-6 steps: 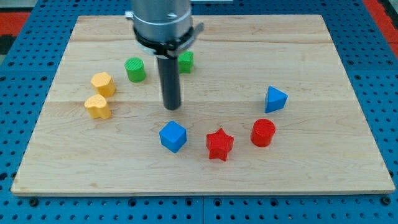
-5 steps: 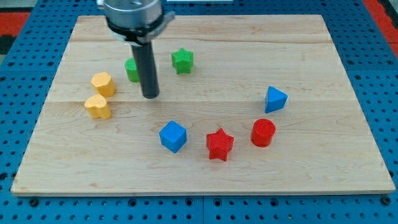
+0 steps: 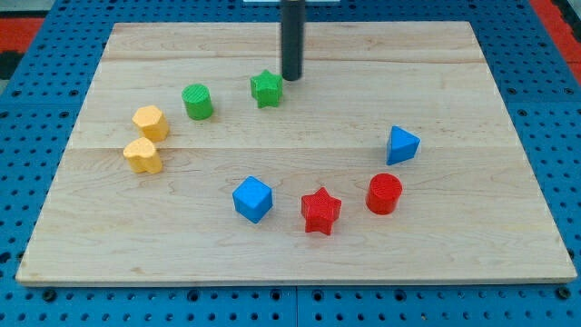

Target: Point arm on top left of green star

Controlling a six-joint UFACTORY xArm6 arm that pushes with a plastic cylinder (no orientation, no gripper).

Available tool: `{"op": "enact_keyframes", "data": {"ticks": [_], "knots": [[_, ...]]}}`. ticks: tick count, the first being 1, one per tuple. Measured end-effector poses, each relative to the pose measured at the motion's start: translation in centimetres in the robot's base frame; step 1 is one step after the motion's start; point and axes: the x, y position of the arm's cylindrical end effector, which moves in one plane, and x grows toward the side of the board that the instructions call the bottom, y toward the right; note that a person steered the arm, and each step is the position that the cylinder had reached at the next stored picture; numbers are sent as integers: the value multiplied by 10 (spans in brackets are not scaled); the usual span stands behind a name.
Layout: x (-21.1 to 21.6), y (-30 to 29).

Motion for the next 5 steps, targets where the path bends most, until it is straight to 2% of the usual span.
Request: {"op": "enact_keyframes", "data": {"ticks": [1,2,4,5], "knots": [[-20,-59],[-11,-62],[41,-39],[50,3]]}}
